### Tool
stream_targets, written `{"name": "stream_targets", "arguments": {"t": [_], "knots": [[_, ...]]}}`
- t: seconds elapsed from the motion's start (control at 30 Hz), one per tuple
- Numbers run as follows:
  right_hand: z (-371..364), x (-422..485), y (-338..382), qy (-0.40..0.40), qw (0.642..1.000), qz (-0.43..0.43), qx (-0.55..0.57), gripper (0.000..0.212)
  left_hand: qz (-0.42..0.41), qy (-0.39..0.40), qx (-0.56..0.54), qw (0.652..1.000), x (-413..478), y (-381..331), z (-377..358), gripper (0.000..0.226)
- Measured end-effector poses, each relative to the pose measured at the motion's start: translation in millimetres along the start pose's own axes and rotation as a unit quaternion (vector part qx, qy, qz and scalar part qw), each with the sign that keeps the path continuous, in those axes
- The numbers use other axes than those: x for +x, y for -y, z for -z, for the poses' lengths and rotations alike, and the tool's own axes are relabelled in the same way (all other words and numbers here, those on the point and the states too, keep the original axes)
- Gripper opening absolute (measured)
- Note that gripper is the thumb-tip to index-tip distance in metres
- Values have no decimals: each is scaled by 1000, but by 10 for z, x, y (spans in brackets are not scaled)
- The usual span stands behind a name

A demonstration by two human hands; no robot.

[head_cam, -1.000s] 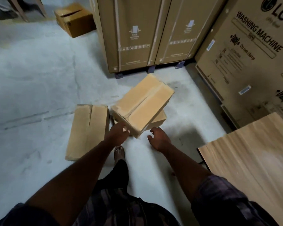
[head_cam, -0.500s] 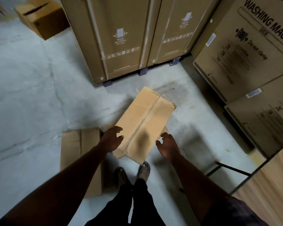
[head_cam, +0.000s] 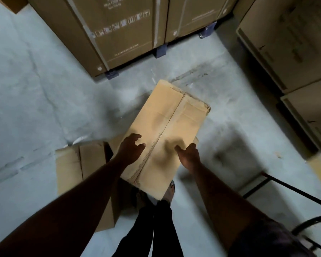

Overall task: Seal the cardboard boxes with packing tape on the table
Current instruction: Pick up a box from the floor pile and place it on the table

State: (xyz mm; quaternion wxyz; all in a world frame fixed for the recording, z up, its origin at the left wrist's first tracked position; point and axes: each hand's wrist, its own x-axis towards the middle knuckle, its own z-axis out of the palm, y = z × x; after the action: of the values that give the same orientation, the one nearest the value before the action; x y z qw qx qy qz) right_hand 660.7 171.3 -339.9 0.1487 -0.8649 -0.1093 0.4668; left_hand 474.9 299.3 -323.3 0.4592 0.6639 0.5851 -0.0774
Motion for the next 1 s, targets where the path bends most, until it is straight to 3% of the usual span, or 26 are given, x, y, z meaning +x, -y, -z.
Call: {"name": "stream_targets", "arguments": {"t": [0.27,0.37,0.5,0.57,0.7,0.83,0.93,1.0], "knots": [[-320,776,-107,13,985,-94,145,103,14,-10,94,995,747,158,-323,83],[-425,942,-154,1,980,-93,177,98,26,-5,94,995,968,210,-404,92],[-543,1122,-193,-33,975,-63,212,83,8,-81,135,987,1122,201,-446,94],[-581,1177,-232,-47,970,-55,233,79,37,-108,135,984,1261,223,-433,93],[-635,1262,-460,-60,960,-39,269,76,78,1,59,995,1580,290,-339,107],[-679,1343,-567,-47,949,6,312,105,44,60,49,996,1720,414,-183,113],[-655,1414,-629,12,928,42,370,87,37,51,5,998,1764,519,-200,98],[-650,1463,-665,25,912,53,406,86,30,54,-17,998,1794,538,-225,93]]}}
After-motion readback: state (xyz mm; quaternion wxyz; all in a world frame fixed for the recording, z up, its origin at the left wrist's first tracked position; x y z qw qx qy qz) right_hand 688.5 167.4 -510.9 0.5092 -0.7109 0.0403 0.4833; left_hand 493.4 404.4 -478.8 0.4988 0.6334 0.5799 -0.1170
